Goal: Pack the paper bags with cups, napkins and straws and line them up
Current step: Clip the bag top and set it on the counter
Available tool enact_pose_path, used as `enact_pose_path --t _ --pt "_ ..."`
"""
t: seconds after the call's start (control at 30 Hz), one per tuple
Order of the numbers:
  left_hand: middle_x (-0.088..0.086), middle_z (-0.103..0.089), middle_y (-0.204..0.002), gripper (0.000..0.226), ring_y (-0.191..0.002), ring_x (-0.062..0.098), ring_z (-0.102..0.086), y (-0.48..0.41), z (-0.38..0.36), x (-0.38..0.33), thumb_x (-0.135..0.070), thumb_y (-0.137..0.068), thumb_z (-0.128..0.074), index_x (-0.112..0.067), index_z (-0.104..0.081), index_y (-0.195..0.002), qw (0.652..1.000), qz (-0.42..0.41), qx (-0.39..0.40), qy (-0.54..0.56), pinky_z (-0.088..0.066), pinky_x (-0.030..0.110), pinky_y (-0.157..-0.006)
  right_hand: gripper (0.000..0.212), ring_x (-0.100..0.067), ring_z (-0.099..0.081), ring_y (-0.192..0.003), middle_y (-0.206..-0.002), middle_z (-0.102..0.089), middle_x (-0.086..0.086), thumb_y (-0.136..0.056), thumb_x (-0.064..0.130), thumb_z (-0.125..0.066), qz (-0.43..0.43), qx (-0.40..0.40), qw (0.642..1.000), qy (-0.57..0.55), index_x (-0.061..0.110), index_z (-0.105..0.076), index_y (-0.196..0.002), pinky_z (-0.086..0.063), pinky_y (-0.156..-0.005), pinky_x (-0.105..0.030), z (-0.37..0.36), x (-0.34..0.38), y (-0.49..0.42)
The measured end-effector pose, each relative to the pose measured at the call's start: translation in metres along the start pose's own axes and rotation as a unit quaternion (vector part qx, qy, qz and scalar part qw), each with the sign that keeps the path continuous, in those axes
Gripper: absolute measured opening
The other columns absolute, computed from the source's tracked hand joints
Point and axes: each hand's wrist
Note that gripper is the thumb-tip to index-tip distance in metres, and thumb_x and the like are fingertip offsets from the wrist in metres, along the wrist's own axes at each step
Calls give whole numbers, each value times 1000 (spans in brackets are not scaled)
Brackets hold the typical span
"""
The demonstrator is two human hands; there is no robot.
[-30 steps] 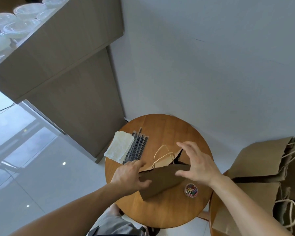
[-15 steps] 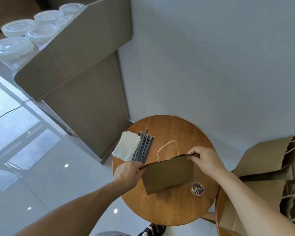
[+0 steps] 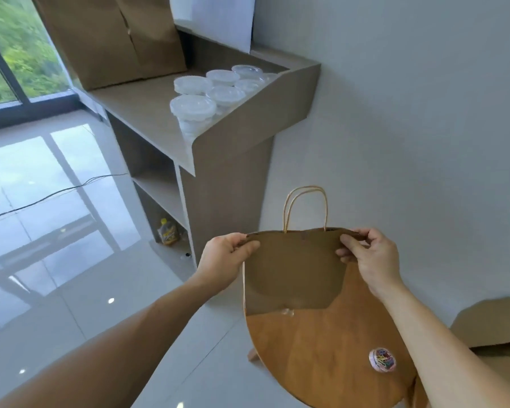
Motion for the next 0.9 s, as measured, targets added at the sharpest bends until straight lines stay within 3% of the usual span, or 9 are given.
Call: enact_pose_path --t 0.07,0.17,0.27,0.37,0.53,0.73,0.9 --pt "-20 -72 -76 19 -72 -5 -64 4 37 -10 -30 -93 -68 -34 -72 -75 999 -14 -32 34 -44 5 -60 9 -18 -69 -58 -65 -71 -5 -88 5 -71 23 -1 1000 -21 7 -63 -92 -56 -52 -24 -32 28 3" --pt "-14 -74 -79 13 -72 1 -67 5 88 -26 -33 -93 -67 -26 -77 -86 993 -18 -79 82 -49 11 -61 10 -19 -70 -59 -68 -71 -5 -87 6 -72 48 2 998 -41 10 -64 -90 -56 -52 -24 -74 68 6" --pt "-15 -72 -71 14 -55 -2 -62 5 137 -46 -32 -93 -67 -25 -76 -84 985 -52 -127 108 -44 9 -49 11 -20 -70 -56 -71 -71 -3 -87 6 -73 80 8 996 -50 12 -64 -89 -57 -51 -25 -113 111 9" --pt "-13 -74 -76 15 -68 -1 -65 -2 183 -70 -33 -92 -68 -29 -76 -79 973 -91 -182 108 -47 9 -57 10 -21 -70 -55 -67 -72 -1 -88 9 -73 116 35 992 -42 14 -65 -89 -56 -49 -25 -143 157 6" --pt "-14 -73 -72 20 -62 -5 -63 -31 256 -108 -34 -90 -71 -34 -75 -70 952 -158 -255 65 -46 7 -56 11 -17 -66 -48 -59 -68 2 -88 7 -73 161 86 981 -59 12 -63 -90 -53 -44 -25 -191 228 -18" --pt "-11 -74 -73 10 -70 9 -67 -87 326 -154 -50 -75 -73 -40 -78 -74 917 -227 -324 50 -57 35 -72 12 -15 -62 -46 -58 -66 1 -88 11 -73 207 146 963 -90 9 -62 -93 -51 -44 -25 -239 304 -78" --pt "-11 -70 -65 21 -68 15 -63 -138 369 -184 -55 -69 -73 -35 -77 -71 891 -258 -370 48 -53 40 -69 11 -21 -66 -52 -62 -70 1 -89 16 -73 264 162 947 -85 13 -64 -93 -54 -49 -28 -277 356 -133"
Point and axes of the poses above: each hand's wrist, its own y-axis away from the middle knuckle, its own z-axis out of the back of the hand, x = y × z
